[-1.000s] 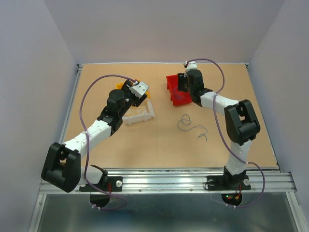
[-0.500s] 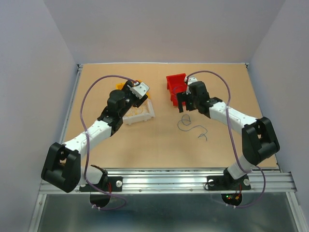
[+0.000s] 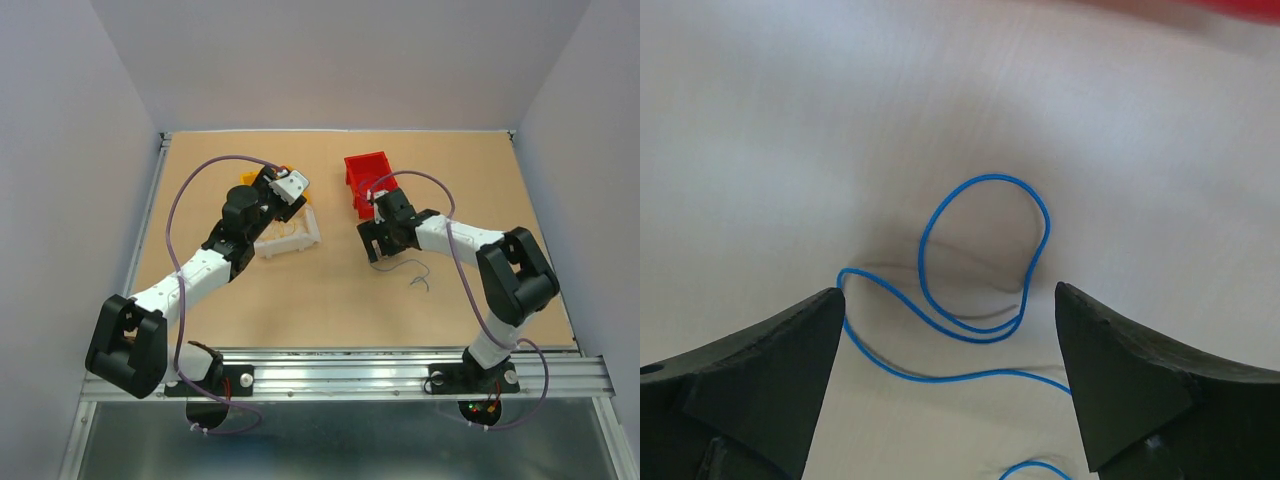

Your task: Untangle the cables

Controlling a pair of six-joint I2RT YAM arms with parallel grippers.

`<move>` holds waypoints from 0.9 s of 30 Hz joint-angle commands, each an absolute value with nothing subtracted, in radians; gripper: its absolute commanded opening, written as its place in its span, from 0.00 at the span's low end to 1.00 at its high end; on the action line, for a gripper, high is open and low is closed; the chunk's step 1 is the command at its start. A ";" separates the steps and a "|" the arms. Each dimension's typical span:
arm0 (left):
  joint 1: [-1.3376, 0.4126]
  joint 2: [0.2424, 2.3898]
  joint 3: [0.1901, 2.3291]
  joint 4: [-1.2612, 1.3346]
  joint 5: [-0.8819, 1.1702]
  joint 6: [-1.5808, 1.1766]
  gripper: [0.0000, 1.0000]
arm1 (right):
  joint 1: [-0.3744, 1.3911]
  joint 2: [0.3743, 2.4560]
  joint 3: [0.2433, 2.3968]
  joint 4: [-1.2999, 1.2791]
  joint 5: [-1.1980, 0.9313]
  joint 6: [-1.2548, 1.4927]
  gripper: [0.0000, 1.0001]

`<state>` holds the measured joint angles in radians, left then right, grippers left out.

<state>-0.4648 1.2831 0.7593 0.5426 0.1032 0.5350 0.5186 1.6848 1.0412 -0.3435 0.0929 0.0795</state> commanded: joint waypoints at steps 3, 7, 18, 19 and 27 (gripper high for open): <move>-0.471 1.262 0.753 0.601 0.107 0.546 0.72 | 0.525 1.773 1.118 -0.413 0.075 0.048 0.86; -0.472 1.259 0.750 0.601 0.109 0.546 0.72 | 0.534 1.781 1.121 -0.429 0.015 0.035 0.35; -0.472 1.258 0.750 0.601 0.109 0.545 0.72 | 0.545 1.453 1.019 -0.220 0.069 0.086 0.01; -0.474 1.256 0.749 0.601 0.110 0.545 0.71 | 0.545 1.413 1.008 -0.194 0.080 0.097 0.01; -0.476 1.261 0.750 0.600 0.112 0.546 0.72 | 0.545 1.238 1.022 -0.015 0.139 0.084 0.00</move>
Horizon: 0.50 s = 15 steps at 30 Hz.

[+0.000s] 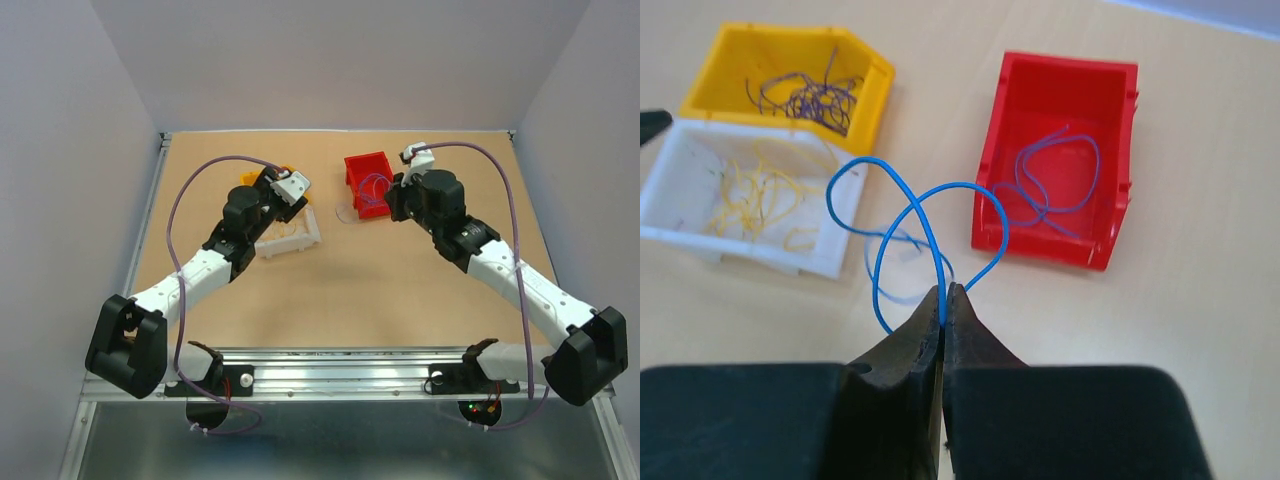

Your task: Untangle the cables

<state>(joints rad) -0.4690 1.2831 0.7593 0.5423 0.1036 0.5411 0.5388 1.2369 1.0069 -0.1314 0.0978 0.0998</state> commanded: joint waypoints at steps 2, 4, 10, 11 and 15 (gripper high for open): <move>-0.477 1.264 0.752 0.600 0.110 0.546 0.72 | 0.545 1.244 1.073 -0.012 0.178 0.062 0.01; -0.477 1.269 0.753 0.600 0.107 0.548 0.72 | 0.545 1.267 1.110 -0.009 0.190 0.045 0.01; -0.479 1.285 0.758 0.600 0.098 0.552 0.72 | 0.538 1.315 1.117 0.208 0.311 0.025 0.01; -0.477 1.290 0.759 0.601 0.097 0.554 0.72 | 0.534 1.337 1.117 0.230 0.308 0.028 0.00; -0.477 1.295 0.761 0.601 0.098 0.554 0.72 | 0.522 1.437 1.178 0.322 0.320 0.044 0.00</move>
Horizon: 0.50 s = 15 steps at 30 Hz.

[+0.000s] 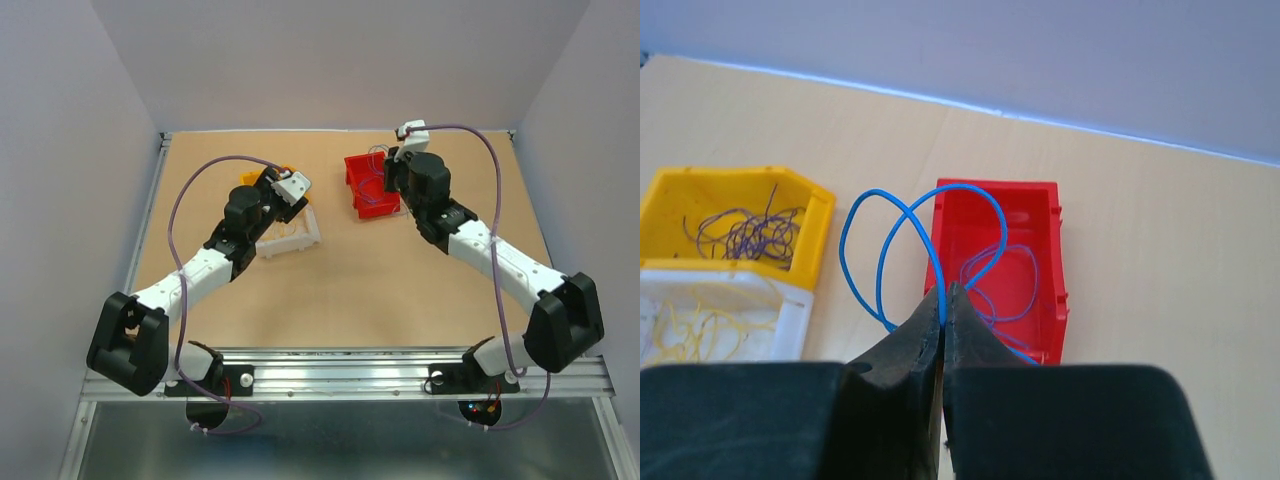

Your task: Untangle the cables

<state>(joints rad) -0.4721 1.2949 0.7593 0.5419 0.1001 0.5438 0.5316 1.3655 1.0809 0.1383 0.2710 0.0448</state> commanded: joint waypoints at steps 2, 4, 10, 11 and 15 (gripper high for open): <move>-0.479 1.296 0.758 0.601 0.101 0.554 0.72 | 0.520 1.507 1.196 0.351 0.374 0.049 0.01; -0.477 1.293 0.758 0.601 0.101 0.555 0.72 | 0.514 1.552 1.236 0.365 0.416 0.052 0.01; -0.477 1.290 0.756 0.601 0.103 0.554 0.72 | 0.492 1.703 1.302 0.393 0.491 0.051 0.01; -0.477 1.289 0.756 0.601 0.103 0.554 0.72 | 0.489 1.716 1.308 0.396 0.498 0.049 0.01; -0.477 1.289 0.756 0.600 0.103 0.554 0.72 | 0.486 1.772 1.330 0.405 0.541 0.037 0.01</move>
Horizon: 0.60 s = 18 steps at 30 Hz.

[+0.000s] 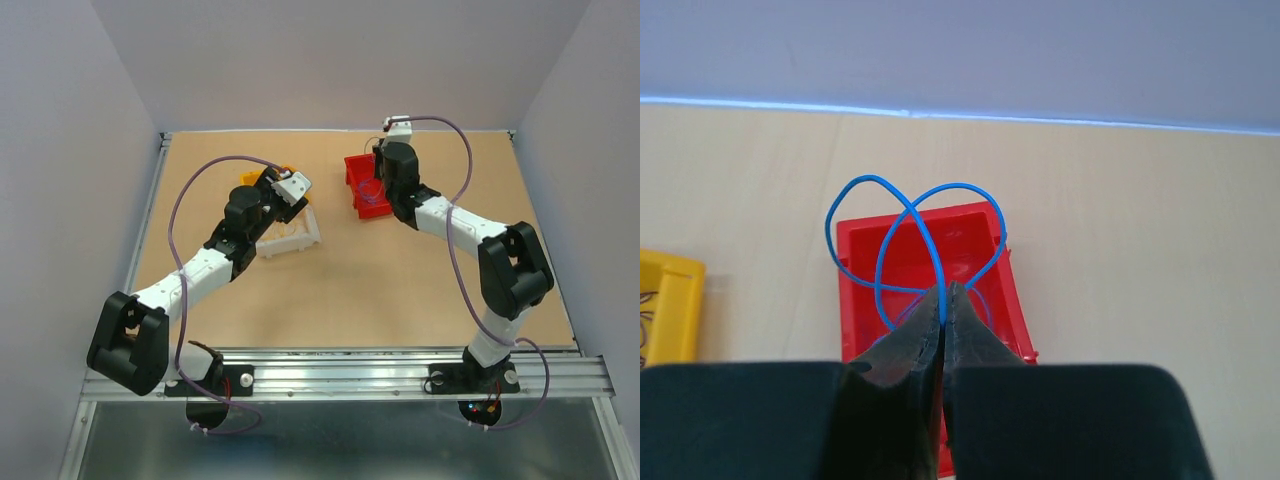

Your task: Untangle the cables

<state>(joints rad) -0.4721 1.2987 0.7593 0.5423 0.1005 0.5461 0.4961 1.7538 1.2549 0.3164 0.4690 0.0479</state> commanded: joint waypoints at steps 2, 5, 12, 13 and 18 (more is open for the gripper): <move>-0.477 1.290 0.756 0.601 0.103 0.554 0.72 | 0.486 1.795 1.330 0.405 0.548 0.040 0.01; -0.479 1.292 0.758 0.601 0.104 0.554 0.72 | 0.483 1.813 1.318 0.408 0.540 0.041 0.01; -0.479 1.290 0.758 0.600 0.106 0.554 0.72 | 0.480 1.919 1.345 0.310 0.442 0.087 0.01; -0.480 1.290 0.758 0.600 0.107 0.552 0.71 | 0.479 1.940 1.354 0.275 0.451 0.103 0.01; -0.480 1.285 0.756 0.597 0.109 0.552 0.72 | 0.476 2.052 1.439 0.175 0.377 0.167 0.01</move>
